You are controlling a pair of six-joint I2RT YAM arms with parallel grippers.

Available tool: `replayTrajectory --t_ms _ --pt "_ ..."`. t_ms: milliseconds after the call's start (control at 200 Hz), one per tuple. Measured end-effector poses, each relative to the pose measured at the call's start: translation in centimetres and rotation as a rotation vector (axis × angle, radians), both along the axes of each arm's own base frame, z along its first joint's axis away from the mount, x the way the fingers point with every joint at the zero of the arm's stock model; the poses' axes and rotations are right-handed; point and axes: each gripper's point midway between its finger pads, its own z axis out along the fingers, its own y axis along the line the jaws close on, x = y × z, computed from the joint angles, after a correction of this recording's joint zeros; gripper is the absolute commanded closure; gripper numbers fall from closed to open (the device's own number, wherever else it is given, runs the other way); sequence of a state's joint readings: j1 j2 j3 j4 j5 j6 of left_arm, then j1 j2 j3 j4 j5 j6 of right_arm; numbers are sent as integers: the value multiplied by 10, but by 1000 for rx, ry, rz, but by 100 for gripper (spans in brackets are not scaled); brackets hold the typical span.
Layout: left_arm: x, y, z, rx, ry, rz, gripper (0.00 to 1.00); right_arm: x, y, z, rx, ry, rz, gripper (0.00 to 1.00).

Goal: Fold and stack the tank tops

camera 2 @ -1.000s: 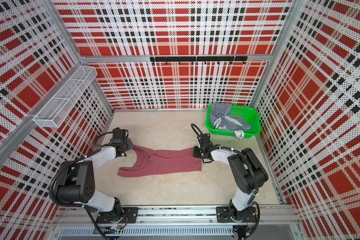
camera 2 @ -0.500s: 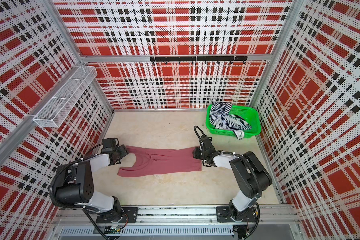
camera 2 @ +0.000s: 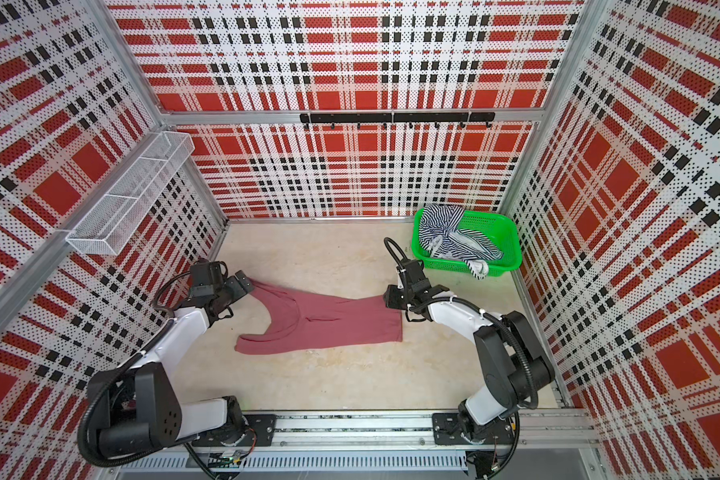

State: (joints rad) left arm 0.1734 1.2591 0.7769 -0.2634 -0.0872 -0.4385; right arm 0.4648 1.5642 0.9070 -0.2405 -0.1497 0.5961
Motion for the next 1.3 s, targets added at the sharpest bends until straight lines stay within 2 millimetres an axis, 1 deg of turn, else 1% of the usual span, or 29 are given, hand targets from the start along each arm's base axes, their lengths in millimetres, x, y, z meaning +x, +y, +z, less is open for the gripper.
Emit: replayTrajectory --t_ms 70,140,195,301,336,376,411,471,536,606,661,697,737,797,852,952,1037,1122,1188,1268,1298 --pt "-3 3 6 -10 -15 9 2 -6 -3 -5 -18 27 6 61" --pt "-7 9 2 -26 -7 21 2 -12 -6 -10 -37 56 11 61" --pt "-12 14 -8 -46 13 33 2 -14 -7 -11 -44 65 14 61" --pt "-25 15 -42 -118 87 38 2 -17 -9 -14 -56 79 20 61" --pt "-29 13 -51 -137 110 42 0 -18 -9 -14 -59 83 21 62" --pt "-31 10 -56 -149 122 40 3 -18 -9 -13 -61 83 21 62" --pt "-31 5 -56 -151 122 31 5 -17 -10 -13 -63 81 20 62" --pt "-25 -8 -49 -138 104 0 13 -16 -9 -11 -62 77 20 62" --pt "-13 -31 -33 -119 81 -61 20 -16 -9 -12 -62 77 21 62" --pt "2 -64 -14 -102 55 -149 30 -16 -9 -12 -61 77 21 63" --pt "12 -94 -1 -93 36 -226 36 -16 -9 -11 -62 77 20 63" --pt "16 -110 3 -94 31 -268 41 -16 -9 -12 -63 77 19 63" --pt "17 -129 2 -96 37 -309 45 -16 -10 -12 -66 76 17 63" --pt "13 -155 -9 -97 76 -373 52 -16 -11 -12 -69 75 16 63" --pt "7 -174 -27 -95 134 -420 56 -16 -11 -12 -70 75 15 63" --pt "-3 -199 -61 -77 254 -482 58 -15 -10 -12 -71 75 16 63" --pt "-5 -215 -78 -62 311 -521 59 -14 -10 -13 -71 75 16 63" --pt "-2 -229 -86 -56 330 -549 62 -13 -9 -16 -72 79 16 64" --pt "-4 -235 -90 -58 337 -562 64 -11 -9 -22 -74 82 14 65" --pt "-13 -235 -99 -63 350 -560 67 -11 -10 -29 -73 78 3 67" --pt "-20 -233 -105 -65 363 -555 67 -13 -12 -32 -77 82 -4 67"
